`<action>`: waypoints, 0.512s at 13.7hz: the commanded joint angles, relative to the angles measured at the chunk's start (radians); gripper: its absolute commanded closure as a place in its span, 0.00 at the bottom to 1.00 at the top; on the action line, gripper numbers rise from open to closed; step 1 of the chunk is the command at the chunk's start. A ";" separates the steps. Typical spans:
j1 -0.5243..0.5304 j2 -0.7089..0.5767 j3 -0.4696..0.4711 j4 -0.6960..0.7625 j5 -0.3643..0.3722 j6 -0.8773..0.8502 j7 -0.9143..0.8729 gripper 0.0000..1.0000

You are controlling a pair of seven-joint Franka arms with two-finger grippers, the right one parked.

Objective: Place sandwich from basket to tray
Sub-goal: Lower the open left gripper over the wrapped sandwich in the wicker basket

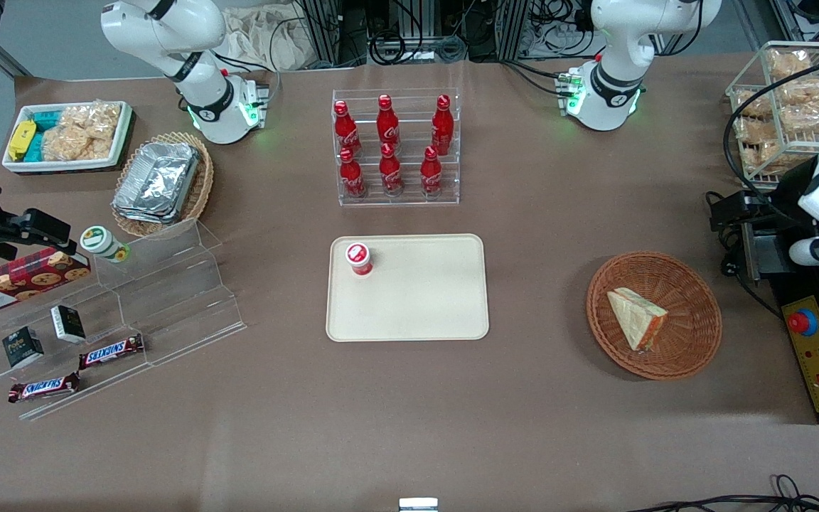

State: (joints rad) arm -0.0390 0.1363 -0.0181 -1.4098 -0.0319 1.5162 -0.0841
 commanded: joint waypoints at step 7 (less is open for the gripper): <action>0.001 0.123 -0.003 0.003 0.051 0.059 -0.066 0.00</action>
State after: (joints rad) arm -0.0394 0.1881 -0.0188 -1.4178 0.0168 1.5329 -0.1321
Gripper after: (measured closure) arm 0.000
